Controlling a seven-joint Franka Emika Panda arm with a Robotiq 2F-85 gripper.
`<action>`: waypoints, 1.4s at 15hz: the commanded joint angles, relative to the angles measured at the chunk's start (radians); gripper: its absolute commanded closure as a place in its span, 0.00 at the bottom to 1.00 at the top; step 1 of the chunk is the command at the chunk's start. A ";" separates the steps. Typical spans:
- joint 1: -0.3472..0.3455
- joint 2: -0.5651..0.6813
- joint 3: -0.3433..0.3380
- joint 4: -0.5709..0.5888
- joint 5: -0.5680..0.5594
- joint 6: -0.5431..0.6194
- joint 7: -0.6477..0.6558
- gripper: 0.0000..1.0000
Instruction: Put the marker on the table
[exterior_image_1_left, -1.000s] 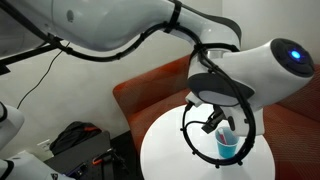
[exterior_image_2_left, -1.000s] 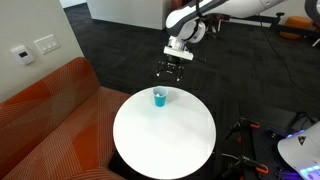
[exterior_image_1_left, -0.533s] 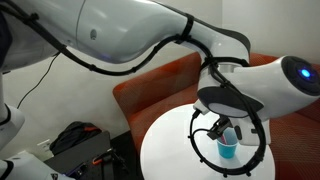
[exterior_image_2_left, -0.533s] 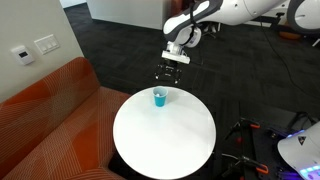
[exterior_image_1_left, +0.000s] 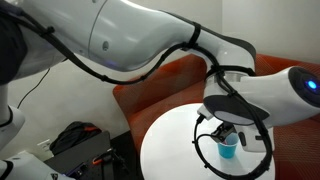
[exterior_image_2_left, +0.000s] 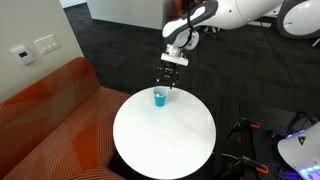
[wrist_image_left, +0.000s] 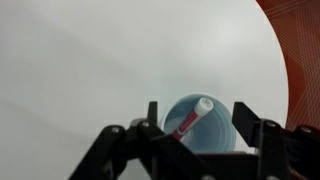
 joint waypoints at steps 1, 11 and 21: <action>-0.015 0.037 0.008 0.056 0.012 -0.038 0.006 0.27; -0.004 0.090 0.007 0.124 0.003 -0.024 0.041 0.40; 0.010 0.147 0.013 0.168 -0.004 -0.021 0.070 0.44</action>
